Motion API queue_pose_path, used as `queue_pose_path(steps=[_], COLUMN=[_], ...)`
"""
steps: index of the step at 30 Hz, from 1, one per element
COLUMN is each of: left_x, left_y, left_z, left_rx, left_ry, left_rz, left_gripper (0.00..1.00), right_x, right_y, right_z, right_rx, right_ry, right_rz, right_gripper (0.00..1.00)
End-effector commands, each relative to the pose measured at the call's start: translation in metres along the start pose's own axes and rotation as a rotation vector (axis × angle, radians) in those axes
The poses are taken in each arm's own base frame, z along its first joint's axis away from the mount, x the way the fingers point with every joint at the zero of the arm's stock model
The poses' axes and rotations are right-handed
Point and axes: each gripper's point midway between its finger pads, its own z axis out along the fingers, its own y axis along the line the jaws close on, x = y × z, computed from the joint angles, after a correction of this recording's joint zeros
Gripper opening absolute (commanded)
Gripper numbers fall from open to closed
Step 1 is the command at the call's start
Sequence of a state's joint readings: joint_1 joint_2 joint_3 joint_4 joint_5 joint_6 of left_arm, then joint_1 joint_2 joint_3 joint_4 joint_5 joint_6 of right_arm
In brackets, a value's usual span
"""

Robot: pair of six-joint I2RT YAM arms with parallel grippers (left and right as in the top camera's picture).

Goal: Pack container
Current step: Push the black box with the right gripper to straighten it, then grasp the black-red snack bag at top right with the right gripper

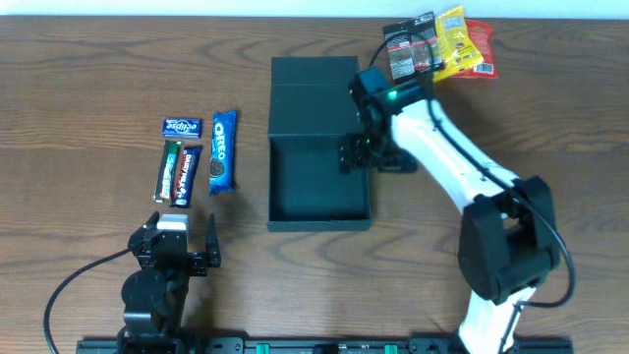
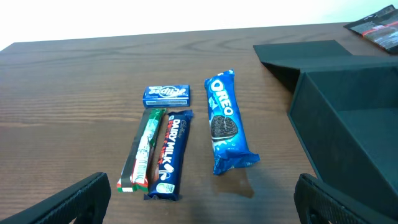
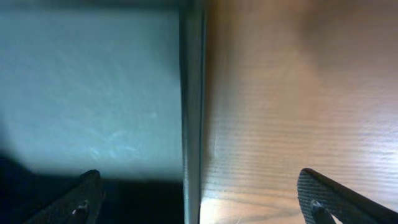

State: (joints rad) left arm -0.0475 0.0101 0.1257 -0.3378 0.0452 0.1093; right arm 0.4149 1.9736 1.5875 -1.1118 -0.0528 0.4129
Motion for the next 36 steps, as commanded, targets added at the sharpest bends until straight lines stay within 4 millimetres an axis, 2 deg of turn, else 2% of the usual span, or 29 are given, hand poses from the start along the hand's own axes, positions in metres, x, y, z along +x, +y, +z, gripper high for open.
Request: queue_pose_path(steps=[1,7,11,14,22,33,36], left_x=[0.011,0.011,0.011,0.011,0.011,0.01,0.01], left_y=[0.0,0.0,0.0,0.0,0.0,0.005,0.005], left_z=[0.003,0.003,0.003,0.003,0.003,0.003,0.003], left_rx=[0.0,0.0,0.0,0.0,0.0,-0.03,-0.029], left_ry=[0.024,0.024,0.024,0.024,0.024,0.023,0.023], left_rz=[0.014,0.014,0.014,0.014,0.014,0.048,0.048], left_gripper=[0.96,0.96,0.95,0.95,0.95,0.95,0.95], right_x=[-0.042,-0.091,-0.109,-0.117,-0.151,-0.168,-0.171], right_y=[0.003,0.008,0.001,-0.008,-0.057,-0.114,-0.118], right_z=[-0.073,-0.157,-0.184,-0.188,-0.199,-0.182,-0.179], right_rx=[-0.076,-0.121,-0.109,-0.091,0.036,0.083,0.042], right_ry=[-0.226,-0.568,-0.693,-0.72,-0.819,-0.793,-0.794], right_rz=[-0.048,-0.242,-0.294,-0.29,-0.265,-0.161,-0.16], right_gripper=[0.99,0.99,0.99,0.99,0.99,0.99,0.99])
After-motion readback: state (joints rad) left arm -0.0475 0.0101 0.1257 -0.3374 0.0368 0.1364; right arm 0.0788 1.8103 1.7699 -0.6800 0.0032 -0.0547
